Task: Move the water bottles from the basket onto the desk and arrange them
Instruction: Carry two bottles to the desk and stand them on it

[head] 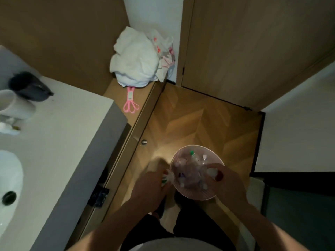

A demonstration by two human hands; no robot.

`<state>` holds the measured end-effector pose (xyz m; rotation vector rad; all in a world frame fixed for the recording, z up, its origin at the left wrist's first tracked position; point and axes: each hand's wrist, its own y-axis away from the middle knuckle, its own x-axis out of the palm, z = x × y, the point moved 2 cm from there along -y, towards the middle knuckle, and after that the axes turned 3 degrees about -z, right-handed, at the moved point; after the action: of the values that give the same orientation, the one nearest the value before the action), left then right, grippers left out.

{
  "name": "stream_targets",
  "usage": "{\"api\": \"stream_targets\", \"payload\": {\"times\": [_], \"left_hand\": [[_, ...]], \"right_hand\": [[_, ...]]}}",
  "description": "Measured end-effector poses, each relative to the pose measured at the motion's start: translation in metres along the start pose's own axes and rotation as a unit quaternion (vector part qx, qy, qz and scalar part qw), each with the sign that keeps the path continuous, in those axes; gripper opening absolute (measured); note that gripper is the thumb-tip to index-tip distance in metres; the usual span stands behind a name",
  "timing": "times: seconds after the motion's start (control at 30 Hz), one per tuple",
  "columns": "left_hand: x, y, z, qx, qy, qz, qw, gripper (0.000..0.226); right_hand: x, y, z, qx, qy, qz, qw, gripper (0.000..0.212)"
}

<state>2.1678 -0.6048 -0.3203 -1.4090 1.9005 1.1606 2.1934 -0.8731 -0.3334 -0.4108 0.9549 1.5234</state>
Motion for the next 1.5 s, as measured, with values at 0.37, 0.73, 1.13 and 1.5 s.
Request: {"api": "stream_targets", "payload": {"times": [0.37, 0.73, 1.13, 1.5], "left_hand": [[-0.025, 0.133, -0.015, -0.266, 0.046, -0.190, 0.944, 0.020], [-0.038, 0.304, -0.037, -0.429, 0.068, -0.391, 0.812, 0.018], [-0.019, 0.563, -0.060, -0.534, 0.097, -0.541, 0.642, 0.017], [0.024, 0.767, -0.055, -0.613, 0.028, -0.571, 0.545, 0.027]], "right_hand": [[-0.007, 0.002, 0.088, -0.278, 0.113, 0.183, 0.936, 0.023], [0.032, 0.103, 0.201, -0.534, 0.153, 0.340, 0.759, 0.024], [0.099, 0.348, 0.299, -0.657, 0.093, 0.416, 0.622, 0.019], [0.155, 0.570, 0.313, -0.750, 0.063, 0.423, 0.505, 0.027]]}}
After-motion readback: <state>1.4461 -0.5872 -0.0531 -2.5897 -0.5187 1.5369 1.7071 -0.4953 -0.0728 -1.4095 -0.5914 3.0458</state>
